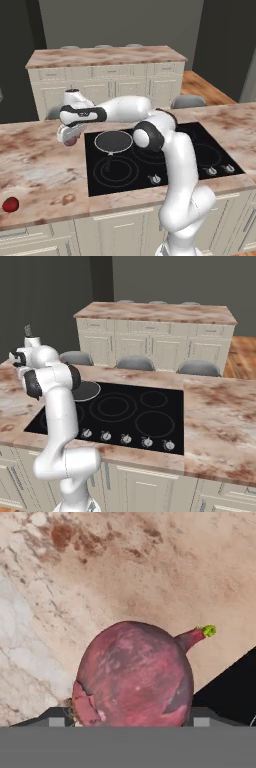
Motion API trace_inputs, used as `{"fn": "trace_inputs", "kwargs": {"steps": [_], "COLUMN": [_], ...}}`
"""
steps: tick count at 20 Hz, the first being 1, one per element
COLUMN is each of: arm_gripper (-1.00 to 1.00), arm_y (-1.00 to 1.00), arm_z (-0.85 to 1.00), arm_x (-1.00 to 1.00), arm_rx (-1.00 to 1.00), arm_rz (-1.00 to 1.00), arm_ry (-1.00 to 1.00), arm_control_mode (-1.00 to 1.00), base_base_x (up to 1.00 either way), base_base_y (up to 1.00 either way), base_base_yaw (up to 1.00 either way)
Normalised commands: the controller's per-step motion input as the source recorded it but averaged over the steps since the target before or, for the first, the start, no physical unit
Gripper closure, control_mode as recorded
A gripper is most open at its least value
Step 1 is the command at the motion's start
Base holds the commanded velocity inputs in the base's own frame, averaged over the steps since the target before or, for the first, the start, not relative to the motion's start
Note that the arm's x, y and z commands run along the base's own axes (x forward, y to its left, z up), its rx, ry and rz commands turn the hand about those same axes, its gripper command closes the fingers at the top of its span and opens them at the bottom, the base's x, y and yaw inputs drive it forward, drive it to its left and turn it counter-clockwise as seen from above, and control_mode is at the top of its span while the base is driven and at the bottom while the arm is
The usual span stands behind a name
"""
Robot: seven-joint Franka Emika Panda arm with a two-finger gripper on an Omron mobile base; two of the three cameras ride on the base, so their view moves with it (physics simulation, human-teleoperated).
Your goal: Place the pan on the rear left burner on the stove. Then place the tomato and the onion in the pan and turn on the rear left burner.
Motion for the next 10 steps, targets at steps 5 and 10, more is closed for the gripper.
{"fn": "trace_inputs", "kwargs": {"steps": [5,10], "arm_gripper": [1.00,1.00], "arm_y": [-0.93,-0.98], "arm_z": [0.00,0.00], "arm_x": [-0.07,-0.04], "arm_rx": [-0.13,-0.05], "arm_rz": [-0.09,-0.11], "arm_ry": [-0.17,-0.07], "arm_control_mode": [-1.00,-1.00], "base_base_x": [0.00,0.00], "base_base_y": [0.00,0.00], "base_base_yaw": [0.00,0.00]}}
